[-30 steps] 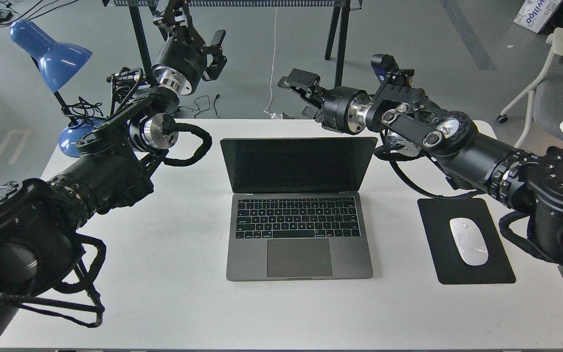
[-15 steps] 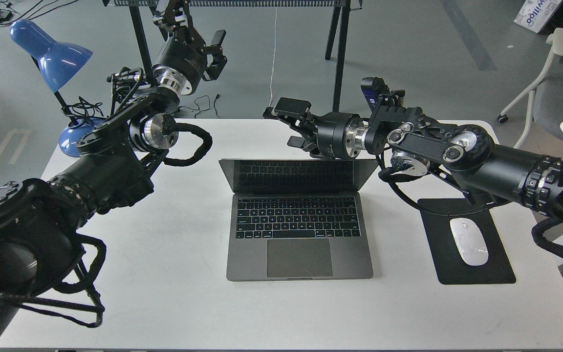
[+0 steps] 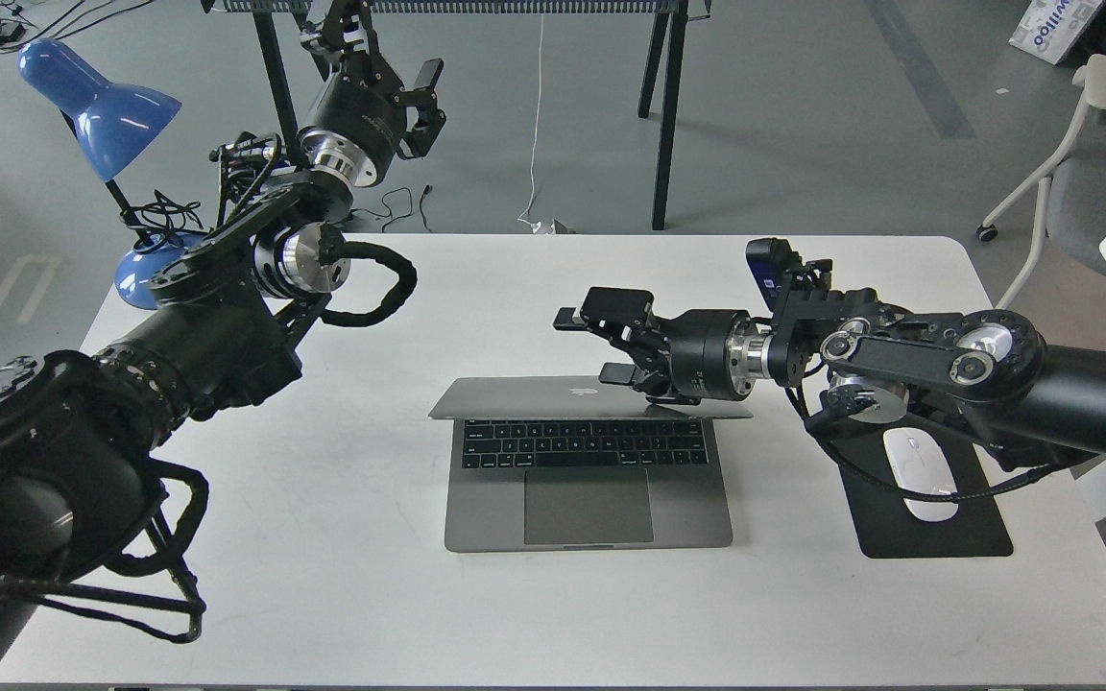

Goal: Close notebook with right arm
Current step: 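Push the laptop screen down toward the keyboard with the right gripper, then lift the right gripper up and away from the closed laptop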

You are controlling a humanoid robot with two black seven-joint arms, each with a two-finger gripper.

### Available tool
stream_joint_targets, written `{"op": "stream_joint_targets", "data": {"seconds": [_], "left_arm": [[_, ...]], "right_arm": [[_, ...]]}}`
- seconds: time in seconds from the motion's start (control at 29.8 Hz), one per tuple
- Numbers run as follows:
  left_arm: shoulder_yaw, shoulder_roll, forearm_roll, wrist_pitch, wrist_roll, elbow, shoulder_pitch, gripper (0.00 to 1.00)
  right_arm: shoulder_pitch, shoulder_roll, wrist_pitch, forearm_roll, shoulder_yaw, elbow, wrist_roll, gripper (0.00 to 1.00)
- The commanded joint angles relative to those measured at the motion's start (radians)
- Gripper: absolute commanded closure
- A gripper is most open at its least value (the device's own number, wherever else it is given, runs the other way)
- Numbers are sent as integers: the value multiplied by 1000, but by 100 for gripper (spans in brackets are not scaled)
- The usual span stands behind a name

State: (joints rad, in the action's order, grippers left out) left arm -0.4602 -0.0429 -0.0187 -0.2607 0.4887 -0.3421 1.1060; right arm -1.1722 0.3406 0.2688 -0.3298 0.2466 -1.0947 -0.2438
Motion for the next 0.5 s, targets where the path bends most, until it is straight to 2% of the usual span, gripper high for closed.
{"op": "stream_joint_targets", "data": {"seconds": [0.0, 0.47], "left_arm": [[0, 0, -1, 0, 0, -1, 0, 0], [0, 0, -1, 0, 0, -1, 0, 0]], "right_arm": [[55, 0, -11, 0, 3, -11, 0, 0], [198, -2, -46, -14, 3, 16, 0, 0]]}}
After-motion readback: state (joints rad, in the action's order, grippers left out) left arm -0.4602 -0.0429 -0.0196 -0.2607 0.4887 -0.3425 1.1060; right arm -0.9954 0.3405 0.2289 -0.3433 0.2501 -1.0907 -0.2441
